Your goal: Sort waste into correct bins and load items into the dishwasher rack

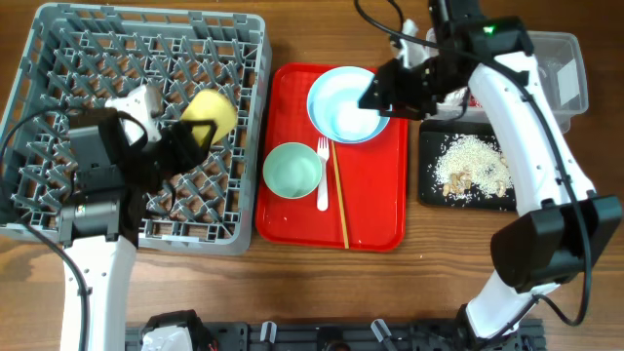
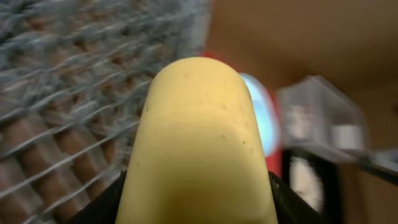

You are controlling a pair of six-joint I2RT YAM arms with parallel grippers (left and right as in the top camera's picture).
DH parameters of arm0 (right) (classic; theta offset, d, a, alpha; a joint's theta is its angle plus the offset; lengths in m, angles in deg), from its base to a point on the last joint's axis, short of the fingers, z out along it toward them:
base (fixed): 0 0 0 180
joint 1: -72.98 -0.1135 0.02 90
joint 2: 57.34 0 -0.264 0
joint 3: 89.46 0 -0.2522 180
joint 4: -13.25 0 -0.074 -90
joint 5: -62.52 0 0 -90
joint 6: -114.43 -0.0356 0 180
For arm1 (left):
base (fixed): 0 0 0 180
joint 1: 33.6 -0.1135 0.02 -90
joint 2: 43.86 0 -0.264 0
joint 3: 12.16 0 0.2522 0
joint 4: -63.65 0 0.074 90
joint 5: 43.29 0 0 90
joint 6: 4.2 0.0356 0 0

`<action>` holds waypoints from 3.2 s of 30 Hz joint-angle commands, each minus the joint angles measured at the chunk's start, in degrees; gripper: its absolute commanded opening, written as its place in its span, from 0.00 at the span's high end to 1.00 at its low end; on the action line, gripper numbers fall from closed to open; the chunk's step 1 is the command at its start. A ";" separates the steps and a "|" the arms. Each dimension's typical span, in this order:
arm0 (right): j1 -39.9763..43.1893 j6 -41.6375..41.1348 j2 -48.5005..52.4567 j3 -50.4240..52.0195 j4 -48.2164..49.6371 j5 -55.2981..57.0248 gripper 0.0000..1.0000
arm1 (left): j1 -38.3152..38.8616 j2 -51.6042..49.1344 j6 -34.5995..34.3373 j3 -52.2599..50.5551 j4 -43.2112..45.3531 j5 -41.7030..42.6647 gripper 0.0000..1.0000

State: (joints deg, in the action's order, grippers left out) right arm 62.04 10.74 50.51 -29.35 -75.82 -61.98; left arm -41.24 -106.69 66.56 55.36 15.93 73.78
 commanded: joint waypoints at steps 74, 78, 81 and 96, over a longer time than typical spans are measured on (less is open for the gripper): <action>13.77 -0.33 -12.55 -0.26 -6.29 25.55 0.00 | 30.95 -19.45 0.79 18.67 -10.27 -20.33 0.00; 16.83 -1.44 -12.55 -0.26 -6.45 25.51 0.00 | 36.00 -24.06 0.79 18.67 -9.49 -22.71 0.03; 17.79 -1.31 -12.55 -0.26 -6.60 25.55 0.00 | 38.88 -28.37 0.79 18.67 -9.49 -25.24 0.04; 17.81 -1.33 -12.55 -0.26 -6.84 25.55 0.00 | 46.56 -45.07 0.81 18.67 -8.66 -25.51 0.41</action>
State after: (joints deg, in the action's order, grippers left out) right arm 79.83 10.32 37.85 -29.35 -82.40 -37.48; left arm 4.51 -149.64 67.13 73.56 6.91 49.58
